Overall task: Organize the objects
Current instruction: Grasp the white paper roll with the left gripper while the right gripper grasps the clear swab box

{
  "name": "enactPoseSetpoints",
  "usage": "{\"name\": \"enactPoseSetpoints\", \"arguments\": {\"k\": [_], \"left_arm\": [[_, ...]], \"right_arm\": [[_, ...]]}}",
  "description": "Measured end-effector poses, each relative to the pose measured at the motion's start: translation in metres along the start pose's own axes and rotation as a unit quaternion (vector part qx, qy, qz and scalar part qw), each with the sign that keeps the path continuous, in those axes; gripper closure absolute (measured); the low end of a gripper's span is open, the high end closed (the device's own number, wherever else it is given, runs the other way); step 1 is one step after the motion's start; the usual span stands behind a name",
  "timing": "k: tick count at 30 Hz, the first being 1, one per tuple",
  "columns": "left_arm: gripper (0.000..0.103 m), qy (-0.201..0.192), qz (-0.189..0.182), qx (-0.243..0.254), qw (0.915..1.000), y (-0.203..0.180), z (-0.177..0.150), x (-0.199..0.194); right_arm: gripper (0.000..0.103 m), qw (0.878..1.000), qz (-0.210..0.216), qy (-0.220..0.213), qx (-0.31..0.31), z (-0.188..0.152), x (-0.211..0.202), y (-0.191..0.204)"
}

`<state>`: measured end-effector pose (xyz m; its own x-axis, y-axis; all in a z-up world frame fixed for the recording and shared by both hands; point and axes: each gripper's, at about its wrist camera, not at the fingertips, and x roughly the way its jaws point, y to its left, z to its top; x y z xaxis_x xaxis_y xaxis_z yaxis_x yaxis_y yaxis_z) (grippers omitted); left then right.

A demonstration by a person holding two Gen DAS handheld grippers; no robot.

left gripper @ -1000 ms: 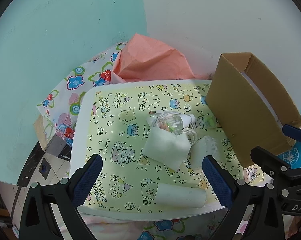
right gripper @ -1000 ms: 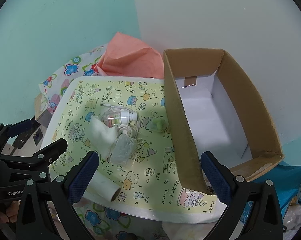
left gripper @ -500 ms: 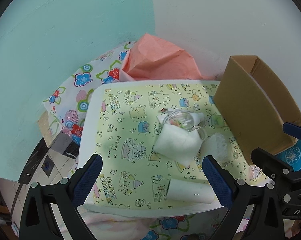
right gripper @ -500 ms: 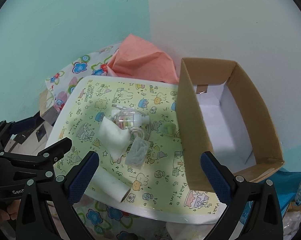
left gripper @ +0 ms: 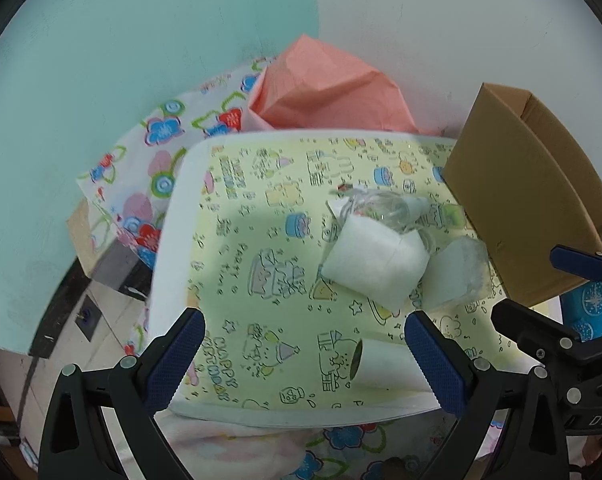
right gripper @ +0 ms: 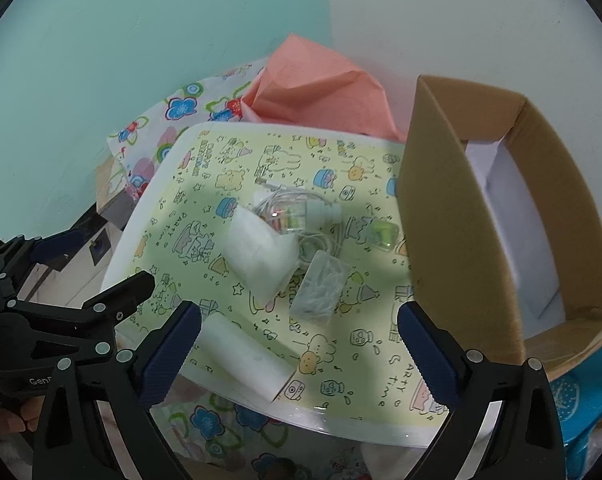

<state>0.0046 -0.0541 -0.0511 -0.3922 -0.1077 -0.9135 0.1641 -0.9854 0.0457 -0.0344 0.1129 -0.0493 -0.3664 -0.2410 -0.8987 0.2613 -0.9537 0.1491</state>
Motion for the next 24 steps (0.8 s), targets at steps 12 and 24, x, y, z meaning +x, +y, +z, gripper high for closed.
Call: {"name": "enactPoseSetpoints", "arguments": {"k": [12, 24], "left_arm": [[0.002, 0.034, 0.001, 0.001, 0.9994, -0.005, -0.016, 0.036], [0.002, 0.055, -0.033, 0.034, 0.9974, -0.040, -0.032, 0.055]], "right_arm": [[0.012, 0.999, 0.016, 0.031, 0.009, -0.006, 0.044, -0.013], [0.022, 0.998, 0.009, 0.056, 0.006, -0.012, 0.076, -0.026]]}}
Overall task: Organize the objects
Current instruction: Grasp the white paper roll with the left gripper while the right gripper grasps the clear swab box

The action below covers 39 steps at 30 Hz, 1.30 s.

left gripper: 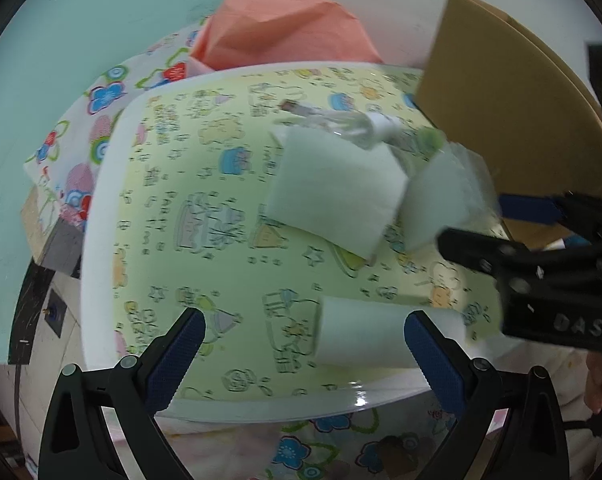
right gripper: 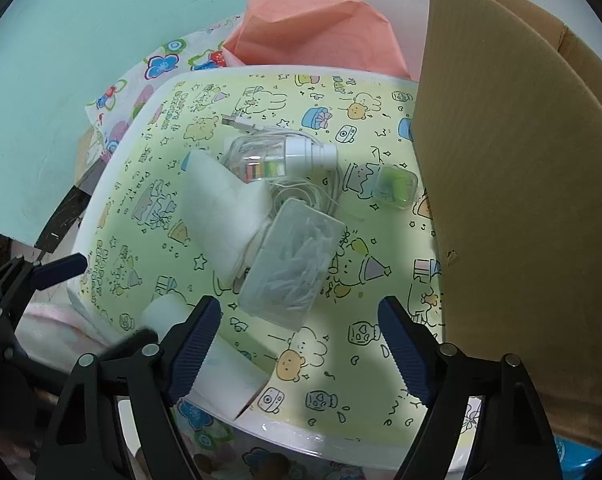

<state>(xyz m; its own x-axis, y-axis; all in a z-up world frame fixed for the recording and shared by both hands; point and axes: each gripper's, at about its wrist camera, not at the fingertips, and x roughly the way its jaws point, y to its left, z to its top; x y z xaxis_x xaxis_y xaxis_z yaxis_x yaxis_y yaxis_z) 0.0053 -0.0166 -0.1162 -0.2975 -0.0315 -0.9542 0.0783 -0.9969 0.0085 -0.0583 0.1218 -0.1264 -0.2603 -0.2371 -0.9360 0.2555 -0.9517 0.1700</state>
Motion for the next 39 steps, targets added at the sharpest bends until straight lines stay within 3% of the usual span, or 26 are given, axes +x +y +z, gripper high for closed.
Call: {"name": "enactPoseSetpoints", "arguments": {"k": [7, 15, 23, 33, 39], "left_arm": [[0.002, 0.008, -0.010, 0.015, 0.9998, -0.024, -0.004, 0.005], [0.002, 0.018, -0.011, 0.041, 0.9989, -0.052, -0.010, 0.011], [0.001, 0.020, 0.020, 0.055, 0.9981, -0.061, -0.011, 0.024], [0.002, 0.047, 0.013, 0.029, 0.9984, -0.045, -0.010, 0.042], [0.002, 0.032, 0.013, 0.037, 0.9987, -0.044, -0.008, 0.043]], "right_arm": [[0.039, 1.000, 0.000, 0.000, -0.005, -0.003, 0.000, -0.009], [0.045, 1.000, 0.007, 0.003, -0.006, -0.010, 0.000, -0.017], [0.045, 1.000, 0.012, 0.005, -0.013, -0.012, 0.003, -0.018], [0.045, 1.000, 0.016, 0.012, -0.014, -0.010, 0.009, -0.017], [0.045, 1.000, 0.016, 0.016, -0.012, -0.006, 0.013, -0.017]]}}
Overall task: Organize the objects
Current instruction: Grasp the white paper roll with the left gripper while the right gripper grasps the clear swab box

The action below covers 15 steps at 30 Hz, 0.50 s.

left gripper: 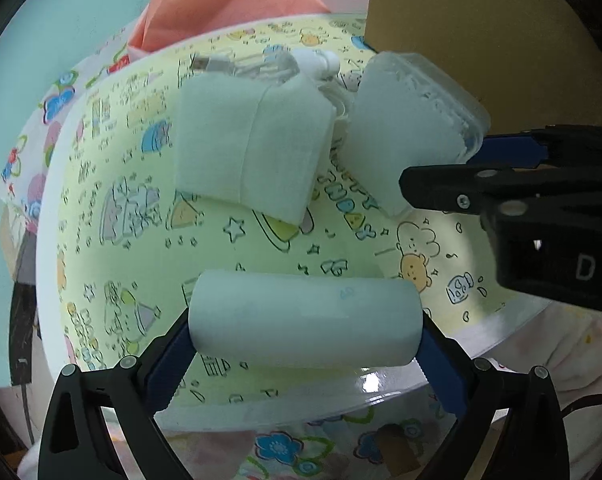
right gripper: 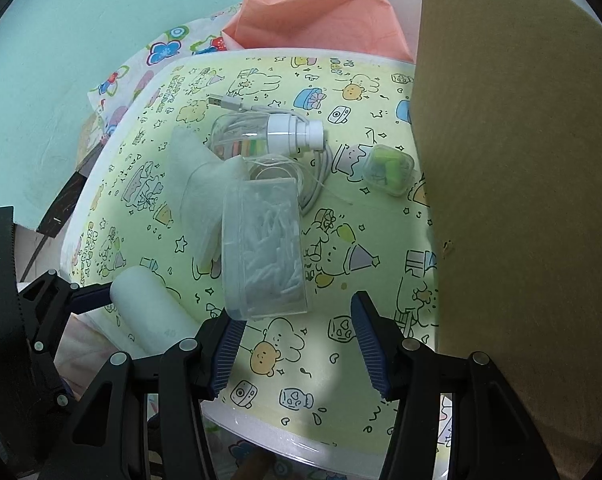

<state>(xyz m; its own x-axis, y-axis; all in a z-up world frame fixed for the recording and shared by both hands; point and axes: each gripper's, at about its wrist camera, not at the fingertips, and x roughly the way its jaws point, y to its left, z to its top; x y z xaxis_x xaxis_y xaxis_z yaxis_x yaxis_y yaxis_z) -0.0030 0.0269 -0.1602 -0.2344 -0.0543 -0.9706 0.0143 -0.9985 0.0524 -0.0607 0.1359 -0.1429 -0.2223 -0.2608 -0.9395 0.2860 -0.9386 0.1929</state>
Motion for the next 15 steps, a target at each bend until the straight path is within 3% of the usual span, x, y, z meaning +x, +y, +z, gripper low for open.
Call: {"name": "enactPoseSetpoints", "arguments": {"k": [10, 11, 13, 15], "left_arm": [[0.002, -0.001, 0.009, -0.029, 0.9995, 0.026, 0.016, 0.001], [0.002, -0.002, 0.010, -0.032, 0.9994, 0.029, 0.018, 0.001], [0.002, -0.004, 0.015, -0.035, 0.9993, 0.035, 0.021, -0.001], [0.002, -0.009, 0.018, -0.038, 0.9991, 0.038, 0.022, -0.004]], "right_arm": [[0.046, 1.000, -0.006, -0.022, 0.004, 0.019, 0.006, 0.006], [0.049, 1.000, -0.004, -0.027, 0.003, 0.021, 0.006, 0.007], [0.069, 1.000, 0.004, -0.027, 0.002, 0.024, 0.006, 0.008], [0.069, 1.000, 0.002, -0.027, -0.005, 0.024, 0.005, 0.011]]}}
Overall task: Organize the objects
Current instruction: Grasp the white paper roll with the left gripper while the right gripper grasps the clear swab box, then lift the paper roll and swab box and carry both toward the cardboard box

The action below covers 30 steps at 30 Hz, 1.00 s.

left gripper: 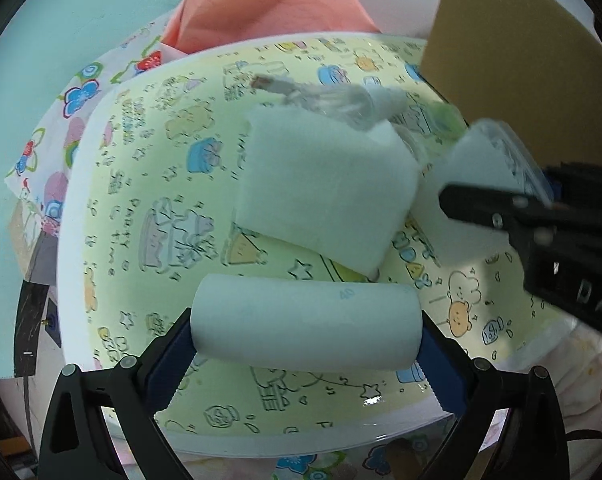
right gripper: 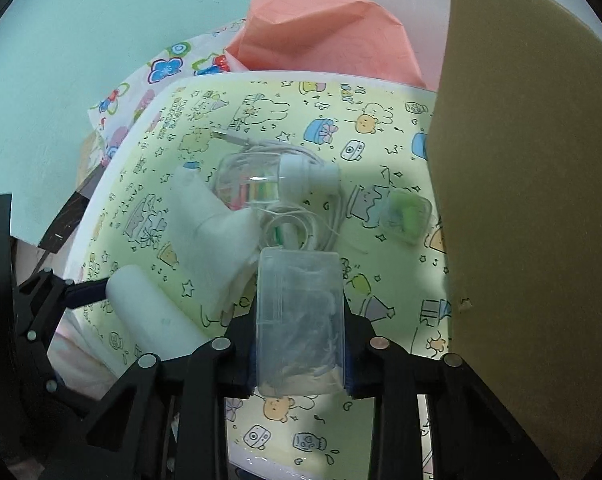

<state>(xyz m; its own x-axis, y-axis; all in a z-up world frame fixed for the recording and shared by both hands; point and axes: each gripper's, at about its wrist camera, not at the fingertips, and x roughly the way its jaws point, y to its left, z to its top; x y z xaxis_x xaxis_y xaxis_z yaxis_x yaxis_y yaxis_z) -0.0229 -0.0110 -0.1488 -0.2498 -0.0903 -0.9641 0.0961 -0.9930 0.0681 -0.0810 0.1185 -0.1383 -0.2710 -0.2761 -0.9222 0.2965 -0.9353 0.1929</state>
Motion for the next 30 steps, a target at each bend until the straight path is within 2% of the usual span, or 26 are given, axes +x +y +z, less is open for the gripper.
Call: {"name": "enactPoseSetpoints", "arguments": {"k": [15, 23, 30], "left_arm": [[0.002, -0.051, 0.014, 0.018, 0.9984, -0.007, -0.001, -0.053], [0.002, -0.079, 0.026, 0.044, 0.9956, -0.020, -0.004, -0.086], [0.002, -0.097, 0.030, 0.062, 0.9929, -0.031, 0.000, -0.116]], "right_arm": [[0.069, 1.000, -0.002, -0.008, -0.019, -0.022, -0.040, 0.016], [0.069, 0.999, -0.019, -0.027, -0.028, -0.028, -0.077, 0.023], [0.069, 0.998, -0.018, -0.046, -0.028, -0.027, -0.109, 0.025]]}}
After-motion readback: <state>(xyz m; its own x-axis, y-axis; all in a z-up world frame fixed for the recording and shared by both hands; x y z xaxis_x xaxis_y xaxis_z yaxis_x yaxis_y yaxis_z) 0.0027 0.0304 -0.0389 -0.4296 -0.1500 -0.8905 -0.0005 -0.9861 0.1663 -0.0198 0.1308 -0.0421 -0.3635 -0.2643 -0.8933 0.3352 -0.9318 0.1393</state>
